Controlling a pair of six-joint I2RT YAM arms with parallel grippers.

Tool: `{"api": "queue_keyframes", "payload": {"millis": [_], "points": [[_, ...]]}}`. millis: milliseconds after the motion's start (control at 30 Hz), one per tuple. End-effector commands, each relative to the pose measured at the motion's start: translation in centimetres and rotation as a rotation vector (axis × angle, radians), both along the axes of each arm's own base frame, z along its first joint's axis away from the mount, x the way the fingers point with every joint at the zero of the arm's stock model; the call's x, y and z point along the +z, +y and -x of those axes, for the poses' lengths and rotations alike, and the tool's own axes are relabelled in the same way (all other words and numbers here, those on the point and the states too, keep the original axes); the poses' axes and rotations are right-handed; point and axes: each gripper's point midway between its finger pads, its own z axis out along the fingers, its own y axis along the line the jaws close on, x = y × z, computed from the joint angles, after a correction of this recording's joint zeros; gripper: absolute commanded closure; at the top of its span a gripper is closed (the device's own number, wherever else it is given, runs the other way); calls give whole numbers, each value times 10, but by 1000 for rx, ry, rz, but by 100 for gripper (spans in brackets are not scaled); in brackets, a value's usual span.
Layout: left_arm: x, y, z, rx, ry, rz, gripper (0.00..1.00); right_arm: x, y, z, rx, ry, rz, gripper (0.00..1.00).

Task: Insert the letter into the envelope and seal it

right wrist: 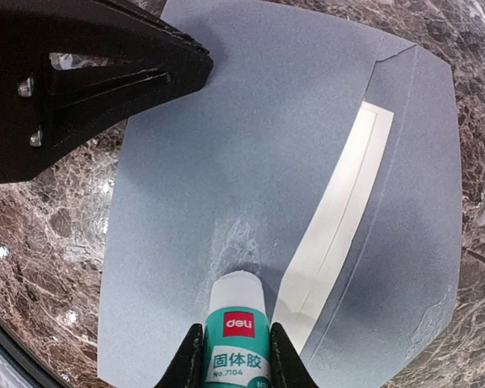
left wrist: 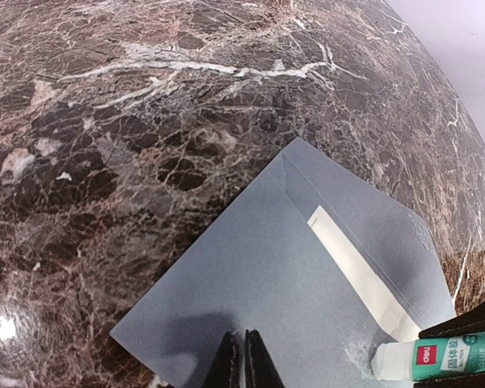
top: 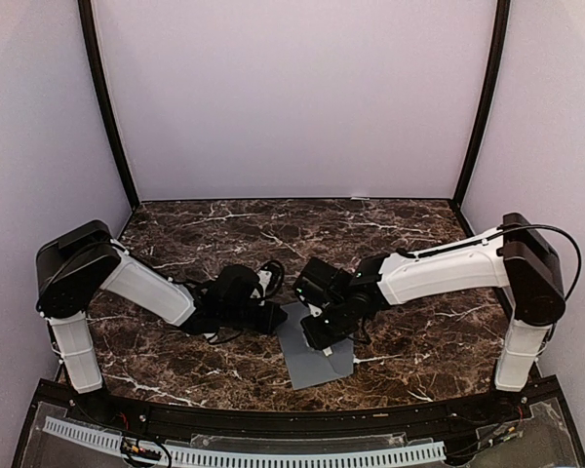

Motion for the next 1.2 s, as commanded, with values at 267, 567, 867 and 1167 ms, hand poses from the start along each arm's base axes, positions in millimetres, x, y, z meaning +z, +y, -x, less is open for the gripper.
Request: {"api": "queue_keyframes", "payload": {"millis": [267, 567, 867, 1167], "points": [[-32, 4, 15, -75, 58, -63, 94, -31, -12, -21, -59, -62, 159, 100], [-36, 10, 10, -32, 53, -84, 95, -35, -18, -27, -78, -99, 210, 100], [-40, 24, -1, 64, 32, -131, 96, -12, 6, 32, 73, 30, 93, 100], [-41, 28, -4, 90, 30, -143, 96, -10, 9, 69, 123, 85, 68, 100]]}}
